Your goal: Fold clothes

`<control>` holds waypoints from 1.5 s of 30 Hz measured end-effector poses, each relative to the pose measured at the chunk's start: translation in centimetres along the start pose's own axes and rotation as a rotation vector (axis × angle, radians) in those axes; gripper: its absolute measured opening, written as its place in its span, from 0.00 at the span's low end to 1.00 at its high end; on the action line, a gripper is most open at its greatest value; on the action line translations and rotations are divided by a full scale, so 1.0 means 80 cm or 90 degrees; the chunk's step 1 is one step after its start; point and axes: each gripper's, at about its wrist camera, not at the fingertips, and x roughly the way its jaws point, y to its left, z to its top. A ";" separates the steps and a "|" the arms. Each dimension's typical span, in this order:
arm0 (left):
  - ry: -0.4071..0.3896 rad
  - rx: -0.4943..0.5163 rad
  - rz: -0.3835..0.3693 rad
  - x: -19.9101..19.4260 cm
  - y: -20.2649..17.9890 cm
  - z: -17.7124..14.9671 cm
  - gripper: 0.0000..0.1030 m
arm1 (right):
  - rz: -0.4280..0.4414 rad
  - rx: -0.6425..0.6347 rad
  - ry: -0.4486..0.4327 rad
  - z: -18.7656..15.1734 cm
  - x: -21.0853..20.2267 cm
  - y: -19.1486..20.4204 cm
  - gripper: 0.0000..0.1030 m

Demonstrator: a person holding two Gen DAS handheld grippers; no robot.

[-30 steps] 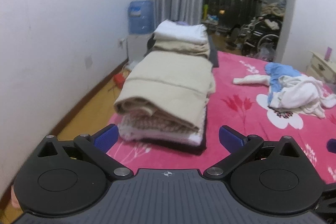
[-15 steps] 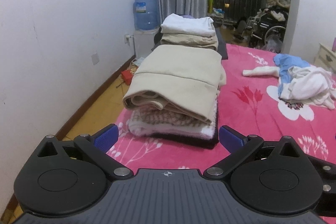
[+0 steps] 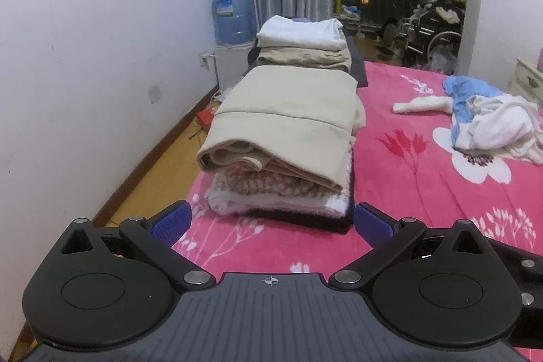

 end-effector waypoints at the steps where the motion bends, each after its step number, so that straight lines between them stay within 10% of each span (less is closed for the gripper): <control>1: 0.001 0.003 -0.002 0.000 -0.001 0.000 1.00 | 0.000 -0.001 0.000 0.000 0.000 0.000 1.00; 45: -0.010 -0.005 -0.004 0.001 0.010 0.007 1.00 | -0.002 -0.036 0.012 0.001 0.001 0.013 1.00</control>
